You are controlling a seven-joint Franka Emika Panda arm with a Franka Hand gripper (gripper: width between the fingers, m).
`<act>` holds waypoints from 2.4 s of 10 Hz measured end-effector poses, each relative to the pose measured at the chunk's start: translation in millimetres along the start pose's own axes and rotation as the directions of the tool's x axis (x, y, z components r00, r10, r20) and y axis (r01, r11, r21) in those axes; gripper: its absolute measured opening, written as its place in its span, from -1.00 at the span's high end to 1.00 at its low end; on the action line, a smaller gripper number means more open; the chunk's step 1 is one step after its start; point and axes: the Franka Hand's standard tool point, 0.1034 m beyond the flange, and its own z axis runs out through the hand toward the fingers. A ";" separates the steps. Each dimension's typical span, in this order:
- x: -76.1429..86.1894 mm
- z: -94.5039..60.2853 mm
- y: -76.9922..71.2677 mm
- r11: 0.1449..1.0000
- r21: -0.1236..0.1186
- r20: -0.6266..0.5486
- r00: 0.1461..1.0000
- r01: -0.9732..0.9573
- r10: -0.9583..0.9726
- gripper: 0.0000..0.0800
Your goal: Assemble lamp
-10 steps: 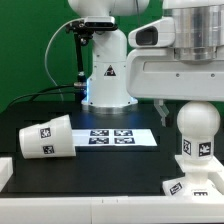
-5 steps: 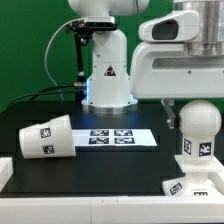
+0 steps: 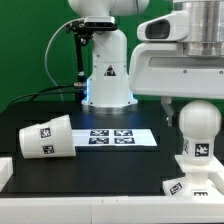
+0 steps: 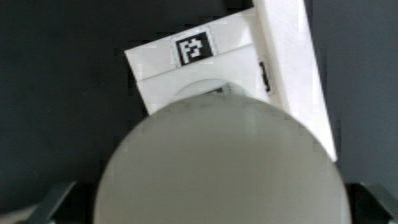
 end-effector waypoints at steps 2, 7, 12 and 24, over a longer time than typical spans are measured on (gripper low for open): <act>2.0 0.1 2.8 0.970 0.019 -0.022 0.970 -0.244 0.244 -0.44; -4.6 2.9 -1.2 0.556 0.150 0.084 0.571 -0.817 0.816 -0.44; -6.3 5.1 1.5 0.782 0.144 0.042 0.793 -0.607 0.608 -0.74; -4.3 1.6 -4.4 0.976 0.086 -0.094 0.977 0.198 -0.190 -0.43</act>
Offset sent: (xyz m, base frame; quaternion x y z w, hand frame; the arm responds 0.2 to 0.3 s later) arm -0.0029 0.0038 -0.0076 0.0837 0.0078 0.4049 0.9105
